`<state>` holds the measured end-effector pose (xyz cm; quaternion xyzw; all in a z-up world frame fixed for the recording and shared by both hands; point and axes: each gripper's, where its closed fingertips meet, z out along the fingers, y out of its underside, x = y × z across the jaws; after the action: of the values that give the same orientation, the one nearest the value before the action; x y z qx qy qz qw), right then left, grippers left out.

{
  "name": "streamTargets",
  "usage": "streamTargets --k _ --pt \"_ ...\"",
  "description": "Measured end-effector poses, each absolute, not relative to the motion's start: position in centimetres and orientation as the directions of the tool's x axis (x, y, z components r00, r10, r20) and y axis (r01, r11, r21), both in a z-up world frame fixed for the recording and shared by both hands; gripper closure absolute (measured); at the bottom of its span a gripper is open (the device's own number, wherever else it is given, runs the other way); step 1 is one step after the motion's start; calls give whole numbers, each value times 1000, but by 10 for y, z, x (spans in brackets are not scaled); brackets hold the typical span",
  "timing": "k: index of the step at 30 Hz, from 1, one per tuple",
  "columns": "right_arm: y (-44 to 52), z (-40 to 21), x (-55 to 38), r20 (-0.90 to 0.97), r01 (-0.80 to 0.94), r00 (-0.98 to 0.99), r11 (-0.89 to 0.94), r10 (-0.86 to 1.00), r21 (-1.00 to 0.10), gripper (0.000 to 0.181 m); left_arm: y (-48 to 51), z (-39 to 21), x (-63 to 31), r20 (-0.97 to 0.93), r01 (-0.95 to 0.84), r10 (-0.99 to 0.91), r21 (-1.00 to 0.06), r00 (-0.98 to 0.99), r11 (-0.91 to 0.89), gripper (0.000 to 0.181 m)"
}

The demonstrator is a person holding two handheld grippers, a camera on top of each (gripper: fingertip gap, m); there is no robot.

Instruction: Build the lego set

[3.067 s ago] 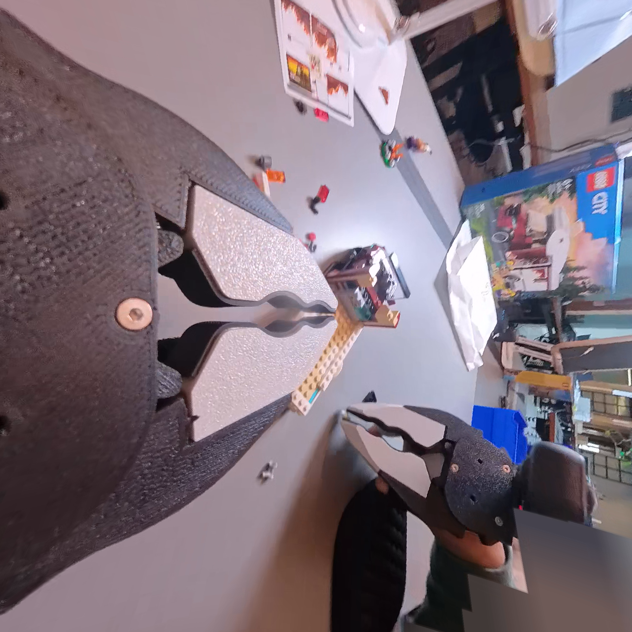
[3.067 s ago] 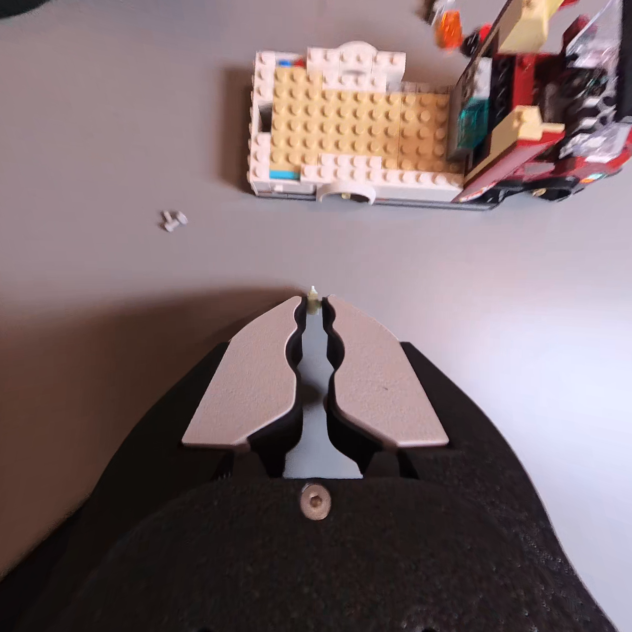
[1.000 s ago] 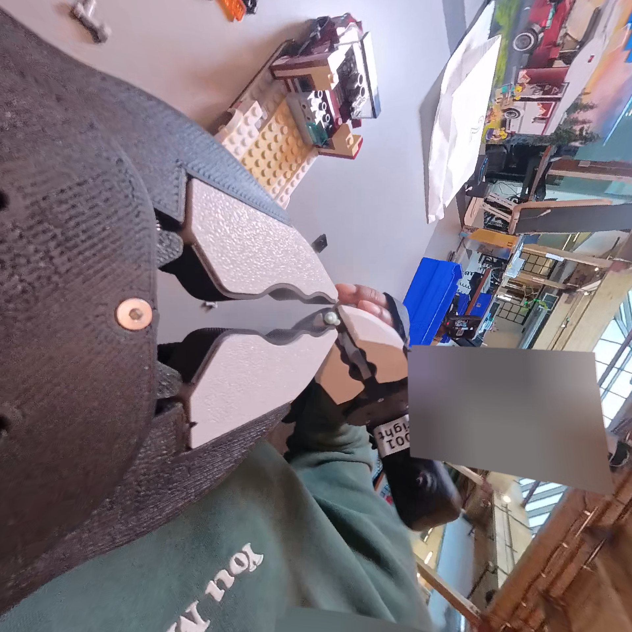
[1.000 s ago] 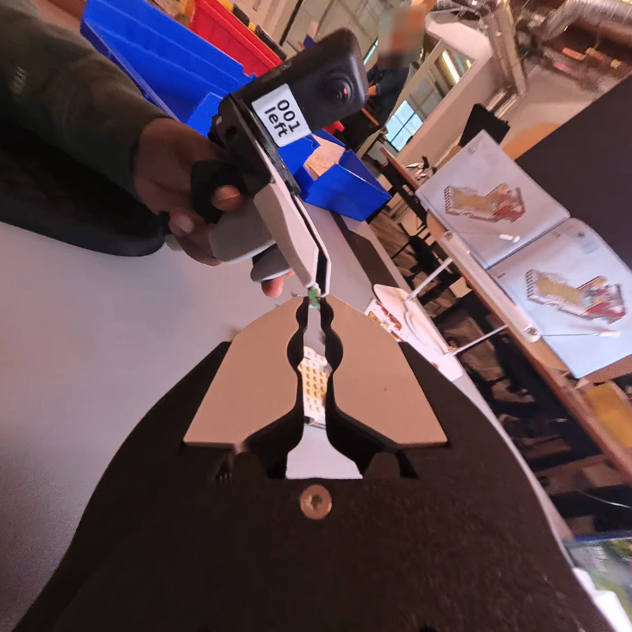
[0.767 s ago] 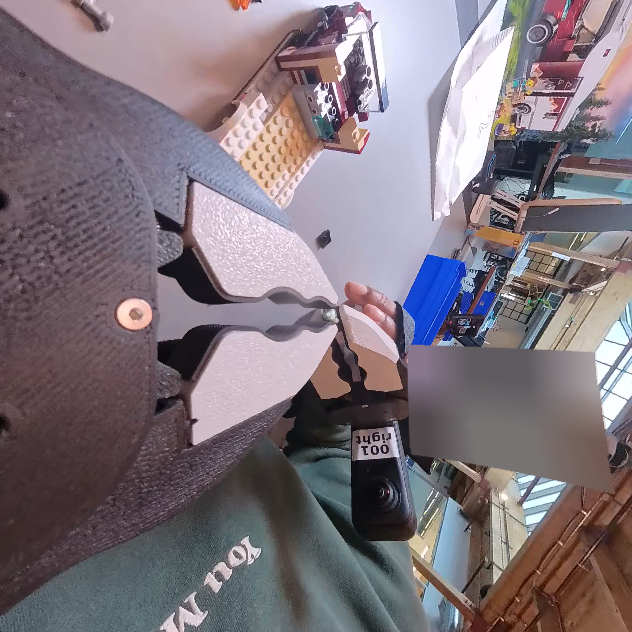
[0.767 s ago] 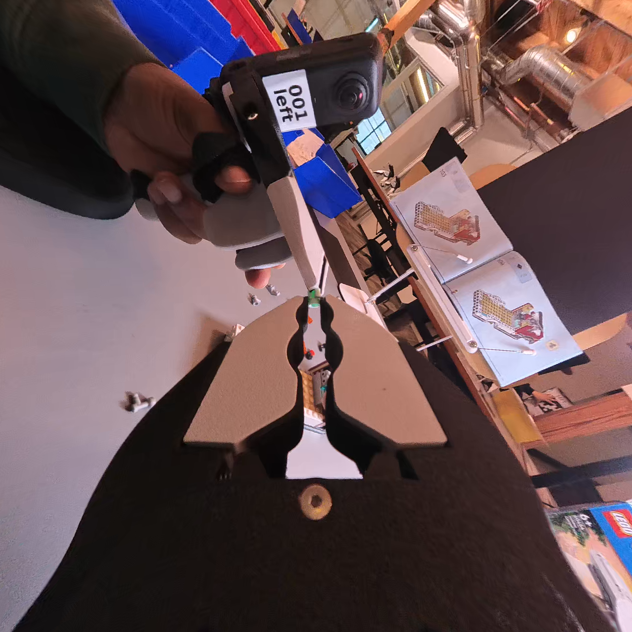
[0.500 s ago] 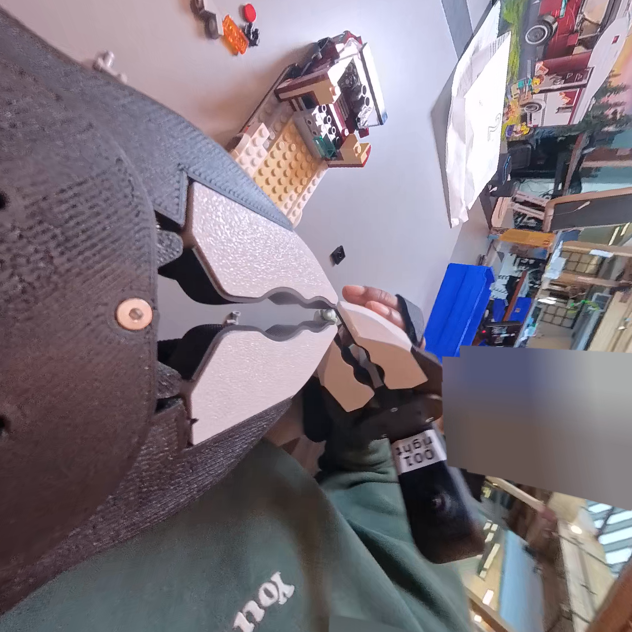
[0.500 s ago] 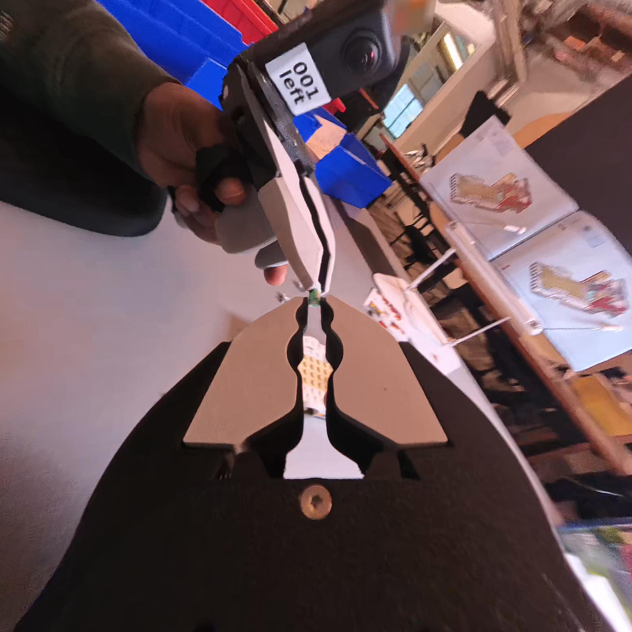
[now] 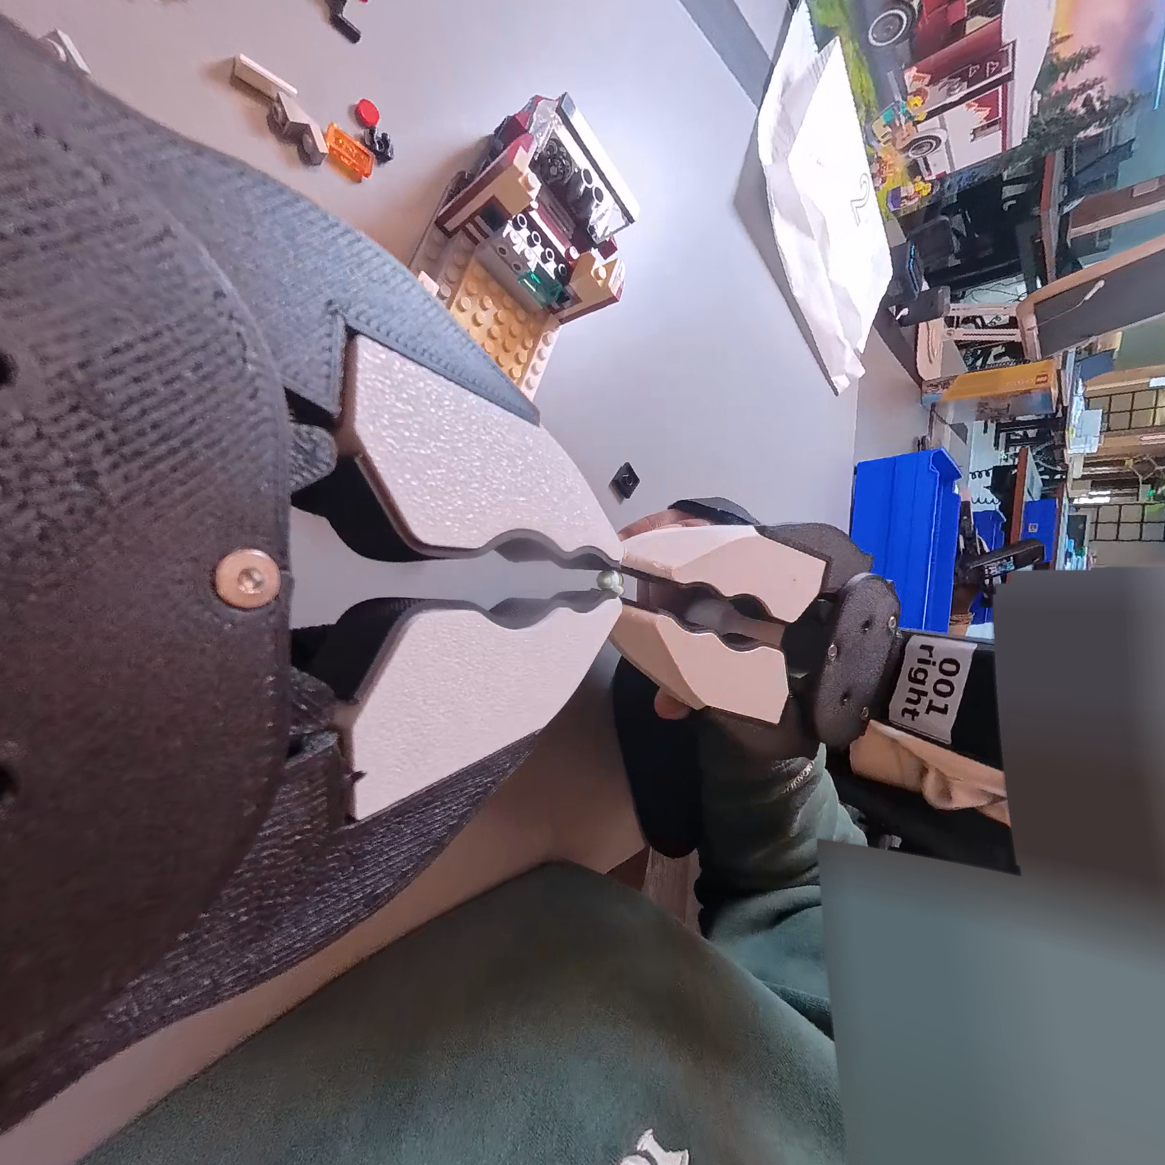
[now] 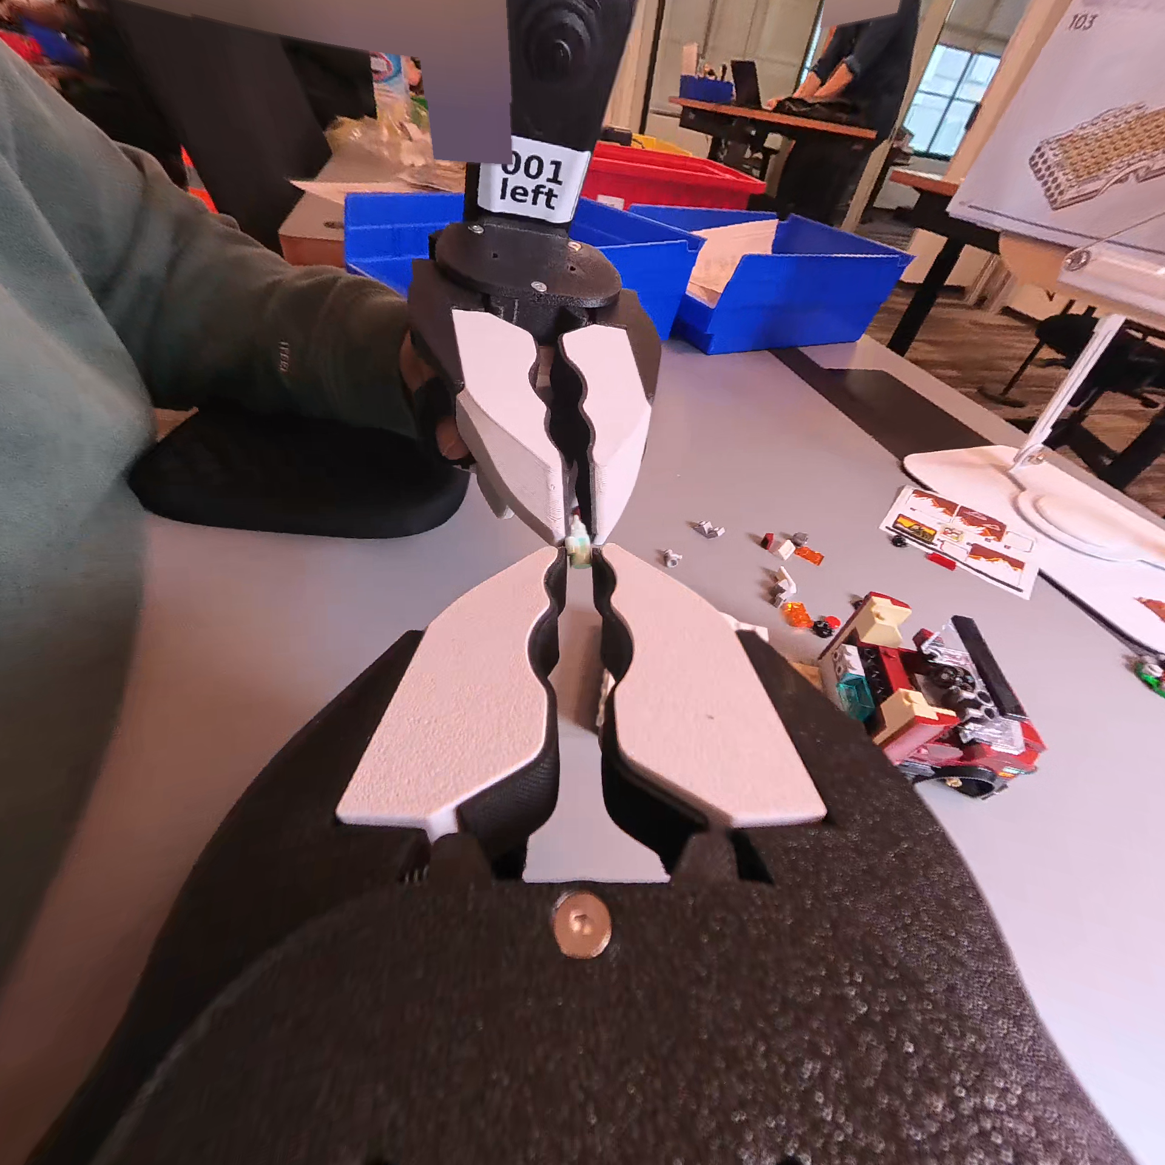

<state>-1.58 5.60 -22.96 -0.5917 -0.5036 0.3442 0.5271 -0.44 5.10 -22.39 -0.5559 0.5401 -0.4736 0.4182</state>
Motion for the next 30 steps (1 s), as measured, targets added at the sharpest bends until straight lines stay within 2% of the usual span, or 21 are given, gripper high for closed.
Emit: streamTargets --k 7,19,30 --pt "56 -233 -16 134 250 253 70 958 -966 174 52 -228 -5 75 -212 -997 -975 -30 -67 175" --pt "67 -237 -14 419 374 337 289 843 -881 175 61 -232 -5 224 -186 -974 -956 40 -228 175" --pt "69 -238 -14 530 430 349 371 773 -823 175 63 -231 -5 351 -148 -936 -924 36 -352 175"
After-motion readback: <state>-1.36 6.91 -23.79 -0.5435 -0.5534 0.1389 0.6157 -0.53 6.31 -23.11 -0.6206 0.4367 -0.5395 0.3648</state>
